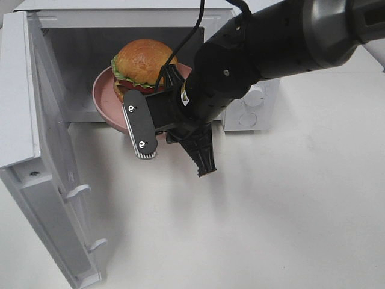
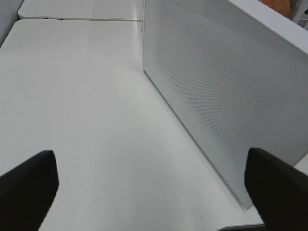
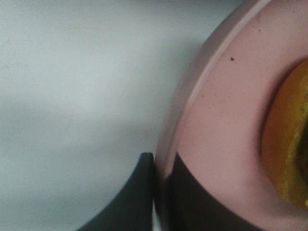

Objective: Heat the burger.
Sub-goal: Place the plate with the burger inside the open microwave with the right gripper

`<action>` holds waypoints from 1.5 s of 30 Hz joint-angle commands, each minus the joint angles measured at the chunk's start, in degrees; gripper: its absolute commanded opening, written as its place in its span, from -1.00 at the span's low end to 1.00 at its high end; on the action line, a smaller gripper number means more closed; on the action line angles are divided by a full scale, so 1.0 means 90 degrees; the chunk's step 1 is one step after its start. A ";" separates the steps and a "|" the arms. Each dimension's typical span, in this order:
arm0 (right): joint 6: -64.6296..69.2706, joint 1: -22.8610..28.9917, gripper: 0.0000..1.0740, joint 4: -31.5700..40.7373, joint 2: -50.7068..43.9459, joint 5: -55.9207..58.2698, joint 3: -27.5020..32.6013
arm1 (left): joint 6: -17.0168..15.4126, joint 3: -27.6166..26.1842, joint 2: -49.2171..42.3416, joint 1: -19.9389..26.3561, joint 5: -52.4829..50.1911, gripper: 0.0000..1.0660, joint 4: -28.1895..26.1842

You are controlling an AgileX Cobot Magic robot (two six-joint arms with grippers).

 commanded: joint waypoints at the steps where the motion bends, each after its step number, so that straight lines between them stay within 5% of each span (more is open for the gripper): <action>1: 0.0115 0.0006 -1.00 -0.0166 0.0127 -0.0223 -0.0337 | -0.0045 0.0013 -0.0095 -0.0038 -0.0095 0.83 0.0006; 45: 0.1343 0.0006 -1.00 -0.1146 0.2725 0.1381 -0.4558 | -0.0045 0.0013 -0.0095 -0.0038 -0.0095 0.83 0.0006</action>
